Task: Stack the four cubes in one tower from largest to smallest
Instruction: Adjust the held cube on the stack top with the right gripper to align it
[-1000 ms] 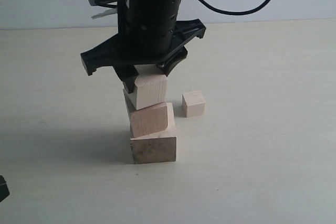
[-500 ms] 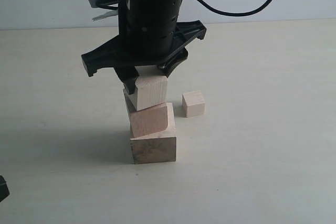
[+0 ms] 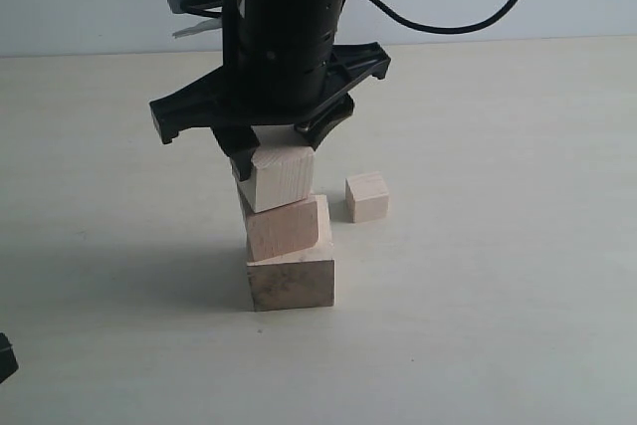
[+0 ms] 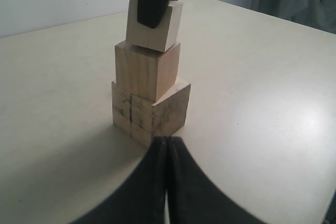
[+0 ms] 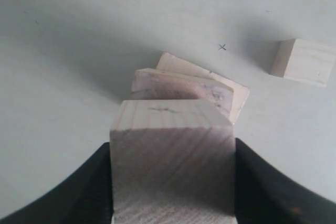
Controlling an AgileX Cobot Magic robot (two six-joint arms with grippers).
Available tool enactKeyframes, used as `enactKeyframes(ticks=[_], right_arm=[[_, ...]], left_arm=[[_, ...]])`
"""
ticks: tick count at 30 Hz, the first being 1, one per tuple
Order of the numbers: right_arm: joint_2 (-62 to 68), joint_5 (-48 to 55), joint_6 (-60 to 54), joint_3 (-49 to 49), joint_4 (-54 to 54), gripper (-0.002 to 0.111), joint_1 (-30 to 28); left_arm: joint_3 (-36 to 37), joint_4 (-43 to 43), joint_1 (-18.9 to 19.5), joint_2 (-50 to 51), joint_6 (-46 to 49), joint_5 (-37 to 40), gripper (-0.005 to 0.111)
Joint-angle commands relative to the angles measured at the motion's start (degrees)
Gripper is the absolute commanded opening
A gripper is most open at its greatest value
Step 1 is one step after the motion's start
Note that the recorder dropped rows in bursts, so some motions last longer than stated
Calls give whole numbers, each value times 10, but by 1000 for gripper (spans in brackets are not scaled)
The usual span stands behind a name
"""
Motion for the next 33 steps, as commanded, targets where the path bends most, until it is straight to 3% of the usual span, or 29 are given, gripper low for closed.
enactKeyframes(ticks=[1, 33], right_arm=[[-6, -3, 3, 1, -1, 0, 3], [-6, -3, 52, 1, -1, 4, 3]], left_arm=[[0, -3, 1, -4, -1, -2, 0], [0, -3, 1, -4, -1, -2, 0]])
